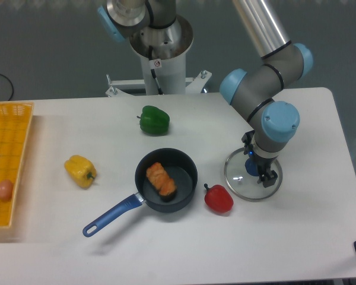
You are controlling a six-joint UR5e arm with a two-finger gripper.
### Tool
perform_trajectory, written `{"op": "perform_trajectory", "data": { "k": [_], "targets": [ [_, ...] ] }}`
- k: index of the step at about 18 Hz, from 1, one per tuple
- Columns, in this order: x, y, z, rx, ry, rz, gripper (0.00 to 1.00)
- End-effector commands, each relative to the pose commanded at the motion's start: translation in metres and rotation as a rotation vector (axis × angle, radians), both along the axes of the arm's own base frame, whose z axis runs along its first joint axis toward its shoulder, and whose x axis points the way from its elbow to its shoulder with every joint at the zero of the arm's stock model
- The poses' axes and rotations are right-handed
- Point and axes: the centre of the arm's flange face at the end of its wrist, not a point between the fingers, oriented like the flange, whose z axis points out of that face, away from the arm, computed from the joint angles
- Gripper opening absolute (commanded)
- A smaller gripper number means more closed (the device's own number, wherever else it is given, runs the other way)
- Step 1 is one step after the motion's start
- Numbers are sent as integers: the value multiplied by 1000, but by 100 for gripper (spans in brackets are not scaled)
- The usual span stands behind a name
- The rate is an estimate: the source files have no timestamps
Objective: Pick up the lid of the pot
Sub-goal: 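Close the gripper around the blue knob of the glass lid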
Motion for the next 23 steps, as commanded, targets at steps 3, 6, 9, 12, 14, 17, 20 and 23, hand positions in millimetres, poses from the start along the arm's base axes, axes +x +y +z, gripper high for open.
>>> {"op": "perform_trajectory", "data": {
  "k": [3, 6, 9, 12, 14, 17, 20, 23],
  "targets": [
    [-2, -2, -4, -2, -4, 5, 100],
    [-3, -3, -5, -3, -6, 6, 100],
    [-4, -4, -5, -3, -6, 8, 96],
    [-3, -3, -8, -4, -10, 6, 88],
    [-4, -4, -8, -4, -10, 8, 85],
    [-4, -3, -7, -4, -8, 8, 79],
    [-4, -2, -7, -4, -8, 6, 75],
    [-4, -2, -7, -3, -7, 6, 73]
  ]
}}
